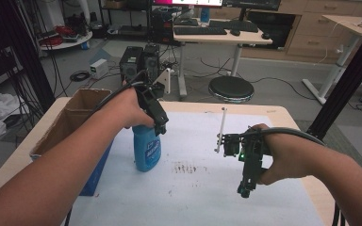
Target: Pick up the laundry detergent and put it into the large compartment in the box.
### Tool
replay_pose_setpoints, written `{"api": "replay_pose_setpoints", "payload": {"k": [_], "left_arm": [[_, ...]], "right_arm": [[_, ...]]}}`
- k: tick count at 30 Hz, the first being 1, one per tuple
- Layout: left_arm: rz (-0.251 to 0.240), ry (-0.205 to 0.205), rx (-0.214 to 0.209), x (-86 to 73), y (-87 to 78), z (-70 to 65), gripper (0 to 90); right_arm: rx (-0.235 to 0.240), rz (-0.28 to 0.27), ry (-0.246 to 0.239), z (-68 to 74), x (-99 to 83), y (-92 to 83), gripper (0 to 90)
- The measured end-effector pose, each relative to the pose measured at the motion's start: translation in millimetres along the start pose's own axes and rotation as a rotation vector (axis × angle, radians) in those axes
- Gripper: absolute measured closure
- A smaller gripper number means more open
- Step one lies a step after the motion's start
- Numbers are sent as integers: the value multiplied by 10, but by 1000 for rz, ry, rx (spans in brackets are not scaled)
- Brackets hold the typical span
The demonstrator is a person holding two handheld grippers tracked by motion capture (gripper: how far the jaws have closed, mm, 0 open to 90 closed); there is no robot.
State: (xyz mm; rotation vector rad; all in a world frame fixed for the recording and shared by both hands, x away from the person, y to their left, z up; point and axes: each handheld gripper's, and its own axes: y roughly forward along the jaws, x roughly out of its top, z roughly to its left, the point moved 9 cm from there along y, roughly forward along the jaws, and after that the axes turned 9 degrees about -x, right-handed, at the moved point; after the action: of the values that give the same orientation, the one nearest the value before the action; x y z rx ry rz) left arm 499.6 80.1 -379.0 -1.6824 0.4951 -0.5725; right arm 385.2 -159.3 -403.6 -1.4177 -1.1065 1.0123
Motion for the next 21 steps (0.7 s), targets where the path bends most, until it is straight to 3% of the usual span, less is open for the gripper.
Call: {"api": "replay_pose_setpoints", "payload": {"k": [7, 10, 21], "left_arm": [[11, -16, 5, -2, 30, 46, 20], [20, -18, 5, -6, 43, 60, 20], [23, -16, -6, 3, 56, 21, 55]], "right_arm": [[-6, -4, -9, -25, -10, 23, 29], [13, -7, 13, 5, 0, 13, 29], [-4, 4, -7, -36, -13, 31, 29]]}}
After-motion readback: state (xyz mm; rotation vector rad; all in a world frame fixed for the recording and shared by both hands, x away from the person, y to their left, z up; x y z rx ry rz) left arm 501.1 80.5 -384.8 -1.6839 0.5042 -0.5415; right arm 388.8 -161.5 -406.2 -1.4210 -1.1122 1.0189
